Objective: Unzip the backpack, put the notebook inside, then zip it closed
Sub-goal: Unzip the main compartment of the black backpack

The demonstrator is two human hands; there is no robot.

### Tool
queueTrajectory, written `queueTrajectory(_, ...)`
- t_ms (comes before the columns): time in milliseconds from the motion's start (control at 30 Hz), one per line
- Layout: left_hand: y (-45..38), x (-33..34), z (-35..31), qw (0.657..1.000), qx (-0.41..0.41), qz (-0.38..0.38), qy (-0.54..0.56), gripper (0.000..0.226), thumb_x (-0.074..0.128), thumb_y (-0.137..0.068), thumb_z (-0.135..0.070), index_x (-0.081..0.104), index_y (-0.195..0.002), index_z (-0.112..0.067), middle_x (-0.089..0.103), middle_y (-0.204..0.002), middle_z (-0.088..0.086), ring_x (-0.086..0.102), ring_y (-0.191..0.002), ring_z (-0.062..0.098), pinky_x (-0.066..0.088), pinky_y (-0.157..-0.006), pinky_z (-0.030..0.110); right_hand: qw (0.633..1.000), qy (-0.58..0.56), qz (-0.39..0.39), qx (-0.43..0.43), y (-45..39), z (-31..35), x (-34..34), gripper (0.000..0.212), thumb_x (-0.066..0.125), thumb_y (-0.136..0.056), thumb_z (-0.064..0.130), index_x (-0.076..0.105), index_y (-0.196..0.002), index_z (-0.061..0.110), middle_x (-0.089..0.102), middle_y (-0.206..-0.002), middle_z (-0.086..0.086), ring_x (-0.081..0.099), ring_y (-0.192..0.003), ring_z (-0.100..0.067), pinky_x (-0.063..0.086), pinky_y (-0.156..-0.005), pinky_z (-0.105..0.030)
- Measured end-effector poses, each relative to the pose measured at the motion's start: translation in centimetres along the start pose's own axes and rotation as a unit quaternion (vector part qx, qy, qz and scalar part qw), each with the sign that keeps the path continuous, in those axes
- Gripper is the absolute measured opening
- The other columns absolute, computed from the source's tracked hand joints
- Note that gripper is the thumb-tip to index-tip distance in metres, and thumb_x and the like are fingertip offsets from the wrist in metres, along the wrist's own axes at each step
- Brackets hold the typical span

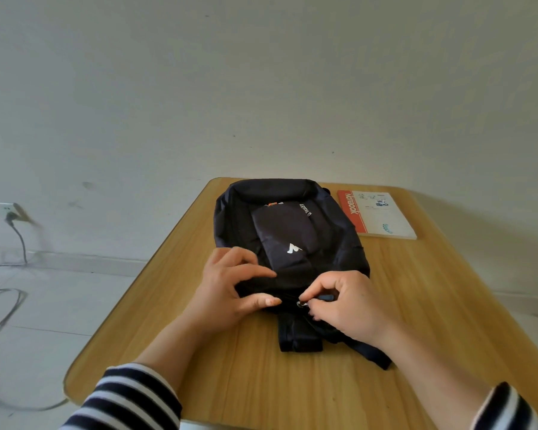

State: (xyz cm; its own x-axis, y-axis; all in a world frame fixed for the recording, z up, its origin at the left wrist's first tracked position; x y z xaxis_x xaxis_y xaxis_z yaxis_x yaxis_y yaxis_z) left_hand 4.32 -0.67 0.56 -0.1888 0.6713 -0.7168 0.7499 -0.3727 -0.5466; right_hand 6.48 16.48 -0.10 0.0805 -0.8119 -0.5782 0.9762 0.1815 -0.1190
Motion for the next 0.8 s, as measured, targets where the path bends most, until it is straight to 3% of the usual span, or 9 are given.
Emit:
queueTrajectory(67, -0.1, 1.8, -1.0, 0.998, 0.009, 0.060, -0.013, 0.055, 0.049, -0.069, -0.078, 0.070, -0.103, -0.040, 0.054, -0.097, -0.029, 0.041, -0.104, -0.004, 0.029, -0.097, 0.025, 1.000, -0.006, 0.006, -0.003, -0.1, 0.3, 0.3, 0.018, 0.068, -0.080, 0.006, 0.075, -0.077, 0.022, 0.073, -0.074, 0.003, 0.071, -0.066, -0.010, 0.058, -0.063, -0.021)
queueTrajectory(133, -0.1, 2.9, -0.9, 0.996, -0.008, 0.091, 0.003, 0.054, 0.046, -0.069, -0.080, 0.072, -0.096, -0.042, 0.056, -0.088, -0.032, 0.045, -0.103, -0.006, 0.025, -0.101, 0.025, 1.000, -0.013, 0.019, 0.002, 0.0, 0.3, 0.7, 0.015, 0.068, -0.081, 0.005, 0.076, -0.081, 0.018, 0.072, -0.073, 0.004, 0.071, -0.065, -0.006, 0.056, -0.062, -0.017)
queueTrajectory(267, 0.0, 3.1, -0.6, 0.996, -0.013, 0.079, 0.027, 0.046, 0.048, -0.072, -0.076, 0.074, -0.081, -0.038, 0.064, -0.079, -0.026, 0.053, -0.096, -0.004, 0.031, -0.101, 0.035, 0.999, -0.016, 0.033, 0.007, 0.1, 0.1, 0.7, 0.018, 0.068, -0.082, 0.005, 0.076, -0.081, 0.021, 0.073, -0.076, 0.007, 0.071, -0.067, -0.004, 0.056, -0.064, -0.016)
queueTrajectory(533, -0.2, 2.5, 0.1, 0.996, -0.020, 0.069, 0.047, 0.024, 0.065, -0.074, -0.057, 0.075, -0.078, -0.036, 0.069, -0.076, -0.022, 0.058, -0.087, -0.002, 0.046, -0.088, 0.044, 1.000, -0.006, 0.006, 0.030, 0.1, -1.2, -1.2, 0.022, 0.068, -0.080, 0.003, 0.076, -0.074, 0.023, 0.074, -0.072, 0.003, 0.071, -0.066, -0.010, 0.059, -0.067, -0.023)
queueTrajectory(633, -0.2, 2.2, 0.8, 0.996, -0.028, 0.072, 0.048, 0.022, 0.065, -0.075, -0.057, 0.074, -0.081, -0.038, 0.070, -0.082, -0.021, 0.059, -0.089, 0.000, 0.047, -0.088, 0.046, 0.998, -0.022, 0.000, 0.051, 0.0, -2.1, -2.0, 0.022, 0.066, -0.080, -0.001, 0.075, -0.075, 0.018, 0.074, -0.071, -0.001, 0.070, -0.062, -0.007, 0.054, -0.061, -0.014)
queueTrajectory(800, -0.3, 2.0, 0.5, 0.994, -0.039, 0.104, 0.009, 0.039, 0.051, -0.074, -0.072, 0.072, -0.084, -0.040, 0.069, -0.087, -0.022, 0.055, -0.095, -0.001, 0.039, -0.098, 0.040, 0.997, -0.037, -0.012, 0.068, 0.0, -3.1, -2.5, 0.025, 0.065, -0.080, -0.003, 0.075, -0.073, 0.020, 0.073, -0.069, -0.001, 0.070, -0.061, -0.007, 0.054, -0.062, -0.015)
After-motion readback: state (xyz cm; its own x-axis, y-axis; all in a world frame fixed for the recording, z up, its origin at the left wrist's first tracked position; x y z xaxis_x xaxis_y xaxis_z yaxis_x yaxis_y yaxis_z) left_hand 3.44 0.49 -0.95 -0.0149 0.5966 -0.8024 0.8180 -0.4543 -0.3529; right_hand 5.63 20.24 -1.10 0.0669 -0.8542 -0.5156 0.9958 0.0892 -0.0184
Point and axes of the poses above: each hand's wrist, its own y-axis away from the middle knuckle, its own x-axis out of the palm, z = x × y, the point moved 10 cm from there along -y, towards the middle knuckle
